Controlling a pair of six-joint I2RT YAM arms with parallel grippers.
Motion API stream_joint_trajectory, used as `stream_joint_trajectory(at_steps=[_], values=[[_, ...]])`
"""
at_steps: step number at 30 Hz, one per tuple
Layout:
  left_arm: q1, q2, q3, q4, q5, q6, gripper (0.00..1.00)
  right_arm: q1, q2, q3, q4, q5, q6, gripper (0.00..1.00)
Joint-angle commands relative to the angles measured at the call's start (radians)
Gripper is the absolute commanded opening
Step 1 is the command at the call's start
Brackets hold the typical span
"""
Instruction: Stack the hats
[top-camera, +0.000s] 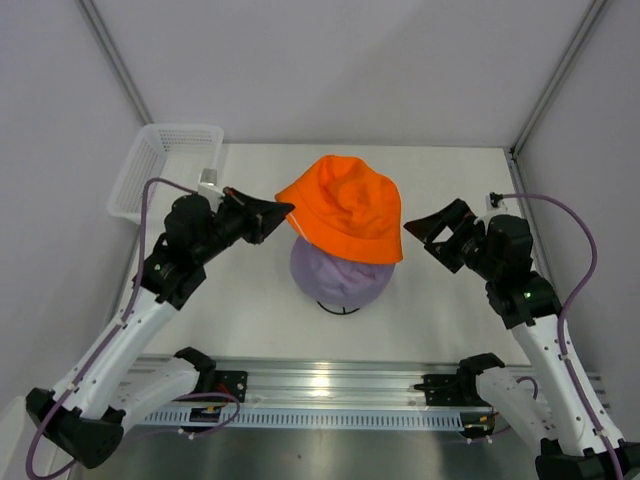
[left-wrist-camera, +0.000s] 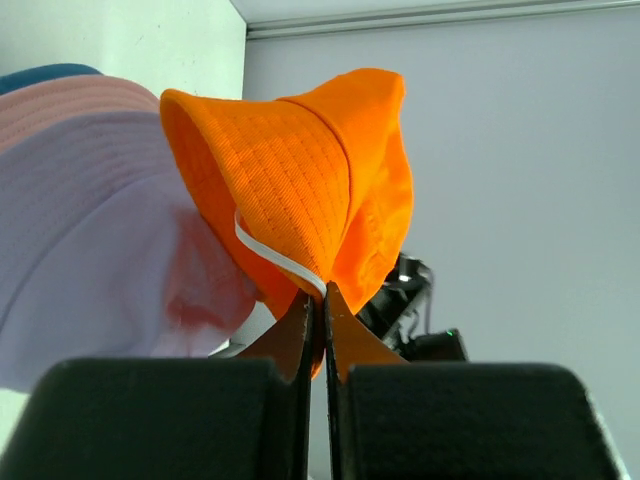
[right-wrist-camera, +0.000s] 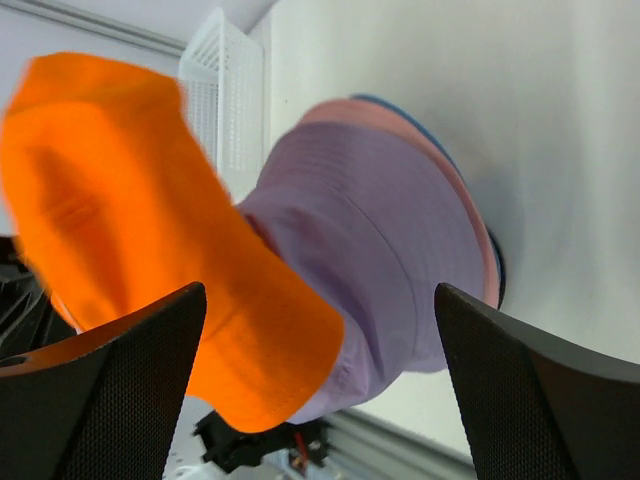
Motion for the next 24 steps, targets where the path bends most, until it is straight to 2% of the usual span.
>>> stream_joint_trajectory(at_steps=[1, 6, 8, 11, 19, 24], values=[[-0.031, -0.111, -0.041, -0.025, -0.093, -0.008, 0.01, 0.0, -0.029, -0.084, 0.062, -0.068, 0.222, 0.99], [-0.034, -0.174, -0.075, -0.024, -0.12, -0.013, 0.01, 0.064, -0.159, -0.211, 0.197, -0.056, 0.552, 1.0], [-0.036, -0.177, -0.089, -0.013, -0.106, -0.016, 0.01, 0.112, -0.198, -0.289, 0.296, 0.003, 0.703, 1.0], [-0.039, -0.178, -0.112, 0.005, -0.089, -0.023, 0.01, 0.169, -0.236, -0.345, 0.358, 0.099, 0.813, 0.99], [-0.045, -0.228, -0.187, 0.059, -0.071, -0.039, 0.01, 0.244, -0.214, -0.403, 0.482, 0.299, 0.949, 0.99], [-0.048, -0.247, -0.203, 0.056, -0.057, -0.039, 0.01, 0.294, -0.177, -0.441, 0.619, 0.37, 0.986, 1.0]])
